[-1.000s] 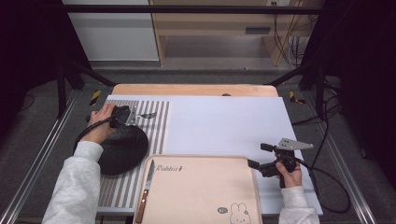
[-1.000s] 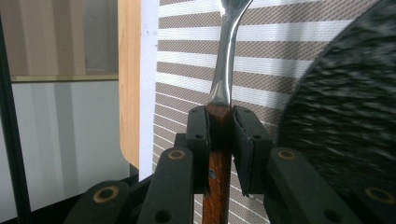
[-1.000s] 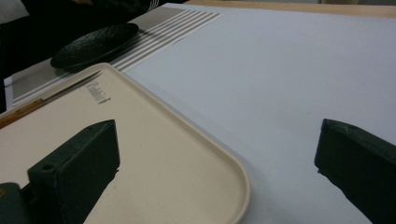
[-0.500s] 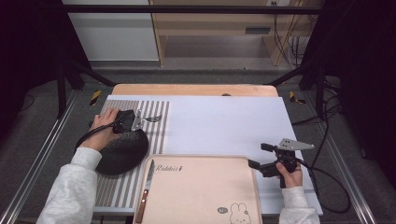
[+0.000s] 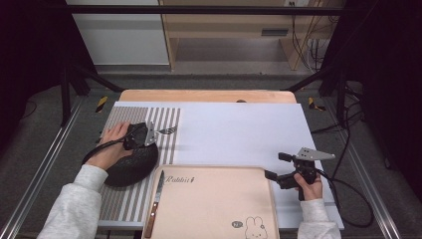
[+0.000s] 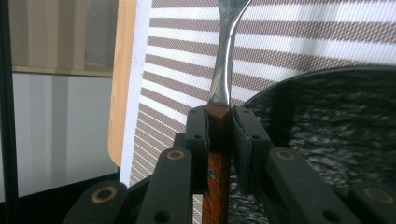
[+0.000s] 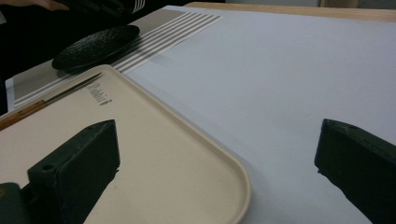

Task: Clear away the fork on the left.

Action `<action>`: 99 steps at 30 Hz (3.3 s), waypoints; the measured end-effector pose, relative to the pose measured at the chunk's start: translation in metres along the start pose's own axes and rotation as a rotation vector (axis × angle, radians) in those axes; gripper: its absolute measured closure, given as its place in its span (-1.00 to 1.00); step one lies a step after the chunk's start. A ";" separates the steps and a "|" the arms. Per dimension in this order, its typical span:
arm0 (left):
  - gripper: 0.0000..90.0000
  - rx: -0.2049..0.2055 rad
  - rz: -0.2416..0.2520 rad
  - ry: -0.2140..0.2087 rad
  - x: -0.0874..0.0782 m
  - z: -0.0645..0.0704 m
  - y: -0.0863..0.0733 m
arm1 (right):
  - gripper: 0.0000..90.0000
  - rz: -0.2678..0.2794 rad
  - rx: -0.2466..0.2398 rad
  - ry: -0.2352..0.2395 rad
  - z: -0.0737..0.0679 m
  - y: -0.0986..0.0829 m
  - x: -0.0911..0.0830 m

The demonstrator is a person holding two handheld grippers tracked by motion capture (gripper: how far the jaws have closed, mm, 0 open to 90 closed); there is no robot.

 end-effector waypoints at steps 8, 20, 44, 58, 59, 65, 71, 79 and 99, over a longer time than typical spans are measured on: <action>0.71 -0.050 0.003 -0.006 -0.013 0.012 0.001 | -0.99 0.001 -0.001 0.000 0.000 0.000 0.000; 0.71 -0.111 0.010 -0.022 -0.038 0.031 0.009 | -0.99 0.000 0.000 -0.002 0.000 0.000 0.000; 0.72 -0.280 -0.029 -0.060 -0.064 0.066 0.017 | -0.99 0.003 0.000 -0.002 0.000 0.001 0.000; 0.72 -0.354 -0.019 -0.094 -0.076 0.089 0.024 | -0.99 0.001 0.001 -0.001 -0.001 0.000 0.000; 0.72 -0.353 -0.020 -0.092 -0.077 0.090 0.025 | -0.99 0.001 0.001 -0.002 -0.001 0.000 0.000; 0.72 -0.388 -0.007 -0.107 -0.083 0.097 0.030 | -0.99 0.001 0.001 -0.002 -0.001 0.000 0.000; 0.72 -0.425 -0.010 -0.133 -0.087 0.105 0.034 | -0.99 -0.002 0.000 0.000 -0.001 0.000 0.000; 0.72 -0.440 -0.004 -0.162 -0.093 0.118 0.040 | -0.99 0.001 -0.004 -0.002 -0.001 0.001 0.000; 0.72 -0.526 -0.031 -0.242 -0.111 0.147 0.052 | -0.99 0.002 -0.005 -0.003 -0.001 0.001 0.000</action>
Point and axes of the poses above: each handheld gripper's, and its own axes: x roughly forward along the jaws, y roughly out of its top, z roughly to its right, the point moved 8 cm from there along x, roughly forward along the jaws, and after that the axes turned 12 degrees about -x, right-handed, at the moved point
